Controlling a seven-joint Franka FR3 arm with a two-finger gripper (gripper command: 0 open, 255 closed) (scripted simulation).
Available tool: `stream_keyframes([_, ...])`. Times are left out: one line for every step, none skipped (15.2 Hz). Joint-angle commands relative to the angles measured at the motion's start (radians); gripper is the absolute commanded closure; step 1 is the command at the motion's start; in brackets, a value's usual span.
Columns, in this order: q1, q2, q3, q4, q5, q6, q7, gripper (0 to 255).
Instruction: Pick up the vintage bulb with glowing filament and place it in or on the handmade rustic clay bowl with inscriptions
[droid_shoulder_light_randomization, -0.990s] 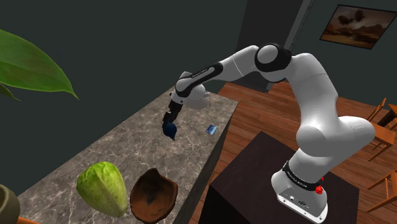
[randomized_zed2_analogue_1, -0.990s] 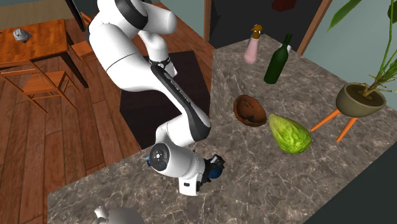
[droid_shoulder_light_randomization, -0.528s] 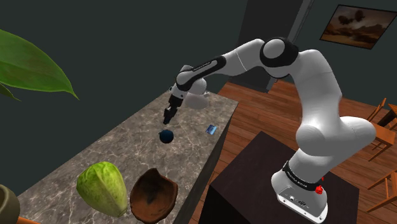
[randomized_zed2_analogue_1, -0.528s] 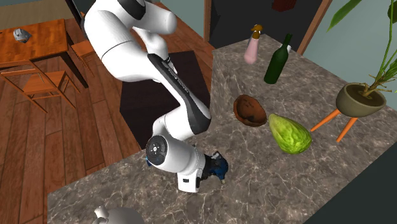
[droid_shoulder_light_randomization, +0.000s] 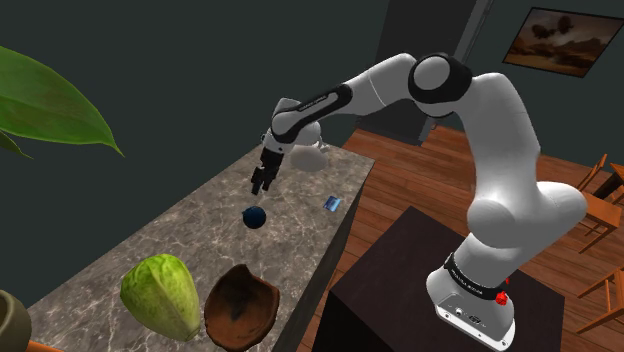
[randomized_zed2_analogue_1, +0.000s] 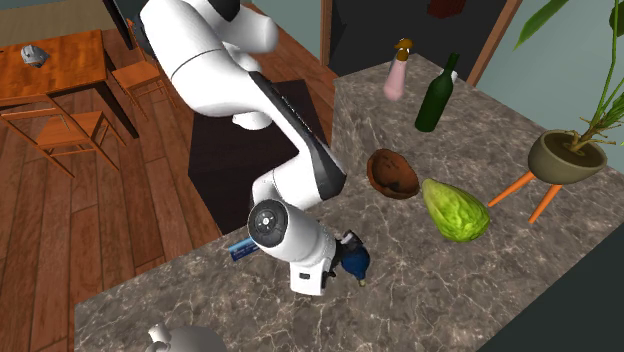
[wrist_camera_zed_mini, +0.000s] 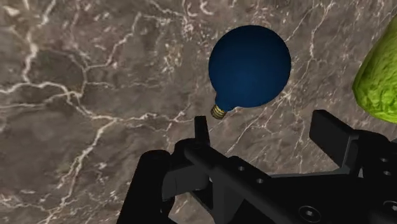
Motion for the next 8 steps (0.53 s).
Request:
stream_keyframes([0.143, -0.032, -0.098, 0.014, -0.066, -0.012, 0.177, 0])
stream_keyframes([0.224, -0.035, -0.154, 0.037, -0.105, -0.035, 0.269, 0])
stream_keyframes([0.303, -0.028, -0.206, 0.069, -0.143, -0.069, 0.358, 0])
stream_keyframes([0.361, -0.016, -0.244, 0.1, -0.172, -0.101, 0.424, 0])
stream_keyframes([0.364, -0.007, -0.247, 0.1, -0.175, -0.093, 0.425, 0])
stream_keyframes([0.367, 0.002, -0.249, 0.101, -0.178, -0.085, 0.426, 0])
stream_keyframes([0.37, 0.011, -0.252, 0.103, -0.18, -0.077, 0.428, 0])
stream_keyframes([0.373, 0.02, -0.255, 0.104, -0.182, -0.07, 0.429, 0])
